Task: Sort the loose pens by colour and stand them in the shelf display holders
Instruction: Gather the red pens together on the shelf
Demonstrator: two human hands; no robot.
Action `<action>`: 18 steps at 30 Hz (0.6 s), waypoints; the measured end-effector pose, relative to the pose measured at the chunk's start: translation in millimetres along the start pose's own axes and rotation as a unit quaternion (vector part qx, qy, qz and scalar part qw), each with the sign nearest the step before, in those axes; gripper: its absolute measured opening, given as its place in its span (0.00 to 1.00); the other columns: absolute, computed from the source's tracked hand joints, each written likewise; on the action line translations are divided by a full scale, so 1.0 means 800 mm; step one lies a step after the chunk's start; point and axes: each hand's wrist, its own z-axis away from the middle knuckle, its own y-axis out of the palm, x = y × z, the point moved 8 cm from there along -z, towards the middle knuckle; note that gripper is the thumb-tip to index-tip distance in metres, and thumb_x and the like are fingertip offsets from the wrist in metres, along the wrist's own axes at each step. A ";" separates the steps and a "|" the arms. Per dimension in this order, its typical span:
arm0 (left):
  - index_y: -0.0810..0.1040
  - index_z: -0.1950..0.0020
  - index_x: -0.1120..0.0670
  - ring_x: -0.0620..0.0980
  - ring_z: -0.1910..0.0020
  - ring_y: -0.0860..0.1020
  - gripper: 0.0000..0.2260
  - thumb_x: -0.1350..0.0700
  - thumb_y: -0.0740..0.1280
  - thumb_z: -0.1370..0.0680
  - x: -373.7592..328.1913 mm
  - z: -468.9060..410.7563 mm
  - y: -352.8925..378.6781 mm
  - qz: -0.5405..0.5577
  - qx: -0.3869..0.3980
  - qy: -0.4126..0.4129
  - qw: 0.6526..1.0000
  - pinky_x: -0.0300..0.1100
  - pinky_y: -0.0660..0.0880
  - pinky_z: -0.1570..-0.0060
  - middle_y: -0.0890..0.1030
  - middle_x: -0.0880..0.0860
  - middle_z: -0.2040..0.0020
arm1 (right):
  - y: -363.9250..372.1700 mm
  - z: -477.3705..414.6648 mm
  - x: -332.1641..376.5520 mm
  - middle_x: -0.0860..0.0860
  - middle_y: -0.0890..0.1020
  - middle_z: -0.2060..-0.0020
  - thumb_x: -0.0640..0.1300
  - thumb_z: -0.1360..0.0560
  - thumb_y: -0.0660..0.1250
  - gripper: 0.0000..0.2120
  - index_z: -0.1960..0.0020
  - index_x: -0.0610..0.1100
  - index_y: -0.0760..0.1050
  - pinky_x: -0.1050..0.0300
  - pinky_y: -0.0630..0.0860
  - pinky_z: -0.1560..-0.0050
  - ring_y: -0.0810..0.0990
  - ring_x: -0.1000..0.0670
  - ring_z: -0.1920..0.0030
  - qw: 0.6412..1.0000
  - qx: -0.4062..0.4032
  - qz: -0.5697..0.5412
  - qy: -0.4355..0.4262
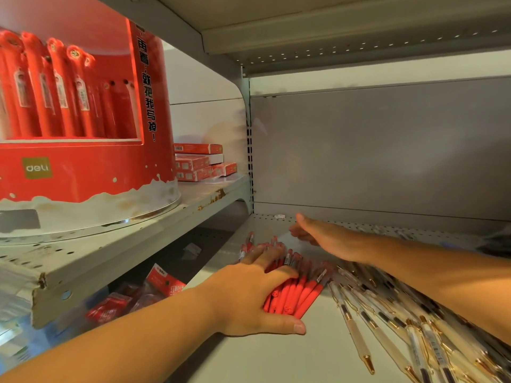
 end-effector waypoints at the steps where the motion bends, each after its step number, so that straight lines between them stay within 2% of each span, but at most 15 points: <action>1: 0.51 0.26 0.33 0.60 0.22 0.56 0.37 0.21 0.56 0.31 0.000 0.000 0.000 0.000 -0.002 0.002 1.000 0.62 0.63 0.28 0.51 0.46 0.19 | -0.001 -0.008 0.002 0.48 0.66 0.24 0.76 0.31 0.39 0.46 0.23 0.50 0.61 0.47 0.57 0.24 0.64 0.50 0.26 1.000 0.001 -0.005 0.001; 6: 0.50 0.26 0.32 0.59 0.21 0.53 0.37 0.21 0.56 0.31 0.000 0.000 -0.001 0.008 -0.010 0.009 1.000 0.65 0.63 0.29 0.50 0.46 0.19 | 0.028 -0.037 0.014 0.50 0.62 0.22 0.82 0.36 0.38 0.52 0.24 0.53 0.63 0.42 0.50 0.23 0.58 0.49 0.23 0.998 0.059 -0.022 -0.002; 8: 0.50 0.26 0.32 0.59 0.21 0.53 0.37 0.22 0.57 0.31 0.000 0.000 -0.003 0.006 -0.020 0.010 1.000 0.64 0.62 0.28 0.50 0.45 0.20 | 0.039 -0.042 0.011 0.49 0.67 0.25 0.81 0.33 0.39 0.47 0.27 0.55 0.68 0.42 0.55 0.24 0.63 0.49 0.25 0.996 0.080 -0.047 -0.001; 10: 0.50 0.26 0.31 0.59 0.21 0.52 0.37 0.21 0.56 0.31 0.002 0.000 -0.005 -0.002 -0.033 0.007 0.999 0.64 0.59 0.28 0.50 0.47 0.19 | 0.043 -0.041 0.013 0.53 0.77 0.33 0.80 0.32 0.42 0.42 0.34 0.58 0.76 0.50 0.64 0.30 0.71 0.53 0.31 0.992 0.094 -0.082 -0.004; 12: 0.50 0.26 0.31 0.59 0.21 0.50 0.37 0.21 0.56 0.31 0.004 0.000 -0.006 -0.006 -0.038 -0.001 0.999 0.63 0.56 0.28 0.49 0.49 0.19 | 0.045 -0.037 0.018 0.55 0.82 0.40 0.81 0.33 0.45 0.42 0.39 0.57 0.80 0.55 0.67 0.36 0.77 0.55 0.36 0.987 0.114 -0.110 -0.011; 15: 0.50 0.25 0.31 0.59 0.21 0.51 0.36 0.23 0.57 0.29 0.005 0.001 -0.008 -0.001 -0.029 -0.002 1.000 0.62 0.57 0.27 0.50 0.49 0.19 | 0.045 -0.036 0.022 0.53 0.84 0.44 0.80 0.33 0.46 0.42 0.42 0.53 0.82 0.56 0.70 0.37 0.81 0.55 0.40 0.981 0.139 -0.130 -0.026; 18: 0.50 0.25 0.30 0.58 0.22 0.56 0.35 0.24 0.57 0.29 0.000 0.003 -0.011 0.002 -0.019 0.009 1.000 0.61 0.60 0.27 0.51 0.46 0.20 | 0.035 -0.049 0.026 0.51 0.85 0.46 0.76 0.30 0.44 0.42 0.41 0.48 0.81 0.57 0.73 0.38 0.81 0.52 0.42 0.988 0.112 -0.104 -0.033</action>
